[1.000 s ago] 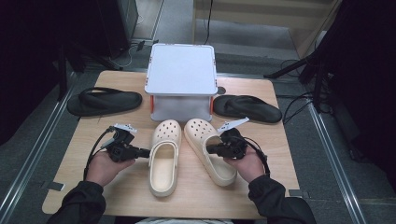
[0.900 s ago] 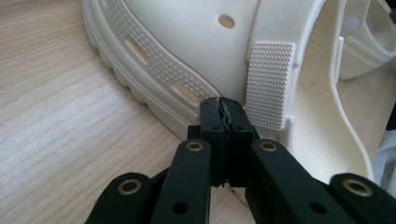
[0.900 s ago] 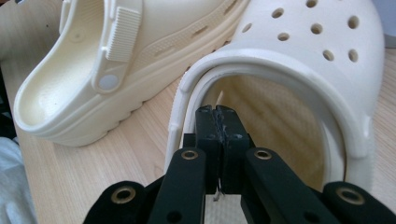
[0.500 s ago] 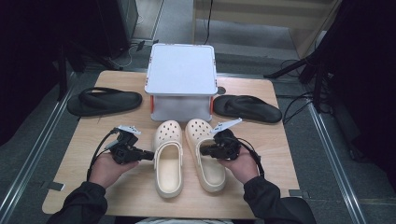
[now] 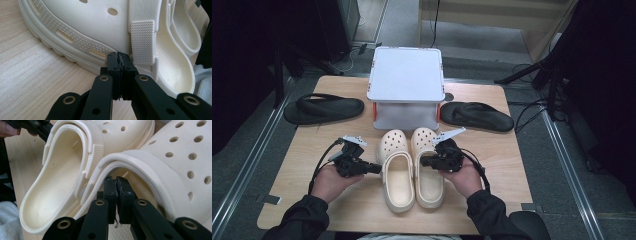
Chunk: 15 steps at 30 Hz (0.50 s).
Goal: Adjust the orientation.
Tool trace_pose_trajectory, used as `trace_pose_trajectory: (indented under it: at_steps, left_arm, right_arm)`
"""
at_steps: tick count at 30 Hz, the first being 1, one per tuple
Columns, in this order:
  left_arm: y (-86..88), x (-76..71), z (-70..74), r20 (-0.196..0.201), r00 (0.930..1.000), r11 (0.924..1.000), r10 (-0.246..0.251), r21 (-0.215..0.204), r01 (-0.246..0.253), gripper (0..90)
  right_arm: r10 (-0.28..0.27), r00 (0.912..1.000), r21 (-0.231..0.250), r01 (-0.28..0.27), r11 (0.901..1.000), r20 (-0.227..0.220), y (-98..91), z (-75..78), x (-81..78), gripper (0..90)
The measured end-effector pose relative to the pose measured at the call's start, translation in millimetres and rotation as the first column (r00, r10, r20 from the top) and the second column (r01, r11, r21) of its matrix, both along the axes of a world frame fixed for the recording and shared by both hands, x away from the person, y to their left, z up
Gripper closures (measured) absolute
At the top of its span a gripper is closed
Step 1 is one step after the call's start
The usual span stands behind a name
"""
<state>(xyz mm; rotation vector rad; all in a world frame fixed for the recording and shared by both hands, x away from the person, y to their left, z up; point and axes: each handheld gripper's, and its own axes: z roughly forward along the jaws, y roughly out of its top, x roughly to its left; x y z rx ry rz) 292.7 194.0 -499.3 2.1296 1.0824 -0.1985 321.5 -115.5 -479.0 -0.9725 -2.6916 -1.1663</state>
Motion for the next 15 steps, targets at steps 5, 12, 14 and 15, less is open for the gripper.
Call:
trace_pose_trajectory:
  at_steps: [5,12,14,15]
  left_arm:
    - [-0.1,0.0,-0.1,-0.001,1.0,1.0,0.002,-0.001,-0.002,88.9]
    - [0.9,0.4,-1.5,-0.017,0.9998,0.9999,0.009,-0.015,-0.009,88.8]
    - [0.9,0.1,-1.3,-0.013,0.9999,0.9999,0.007,-0.012,-0.007,88.7]
    - [0.9,0.1,-1.3,-0.013,0.9999,0.9999,0.007,-0.012,-0.007,88.7]
  right_arm:
    - [0.003,1.0,0.005,-0.003,1.0,0.004,3.5,-0.4,-0.5,87.7]
    - [-0.017,0.9998,0.019,0.017,0.9997,-0.006,8.7,-4.3,2.3,88.1]
    - [-0.016,0.9999,0.02,0.016,0.9997,-0.005,9.2,-5.2,3.2,88.2]
    - [-0.016,0.9999,0.02,0.016,0.9997,-0.005,9.2,-5.2,3.2,88.2]
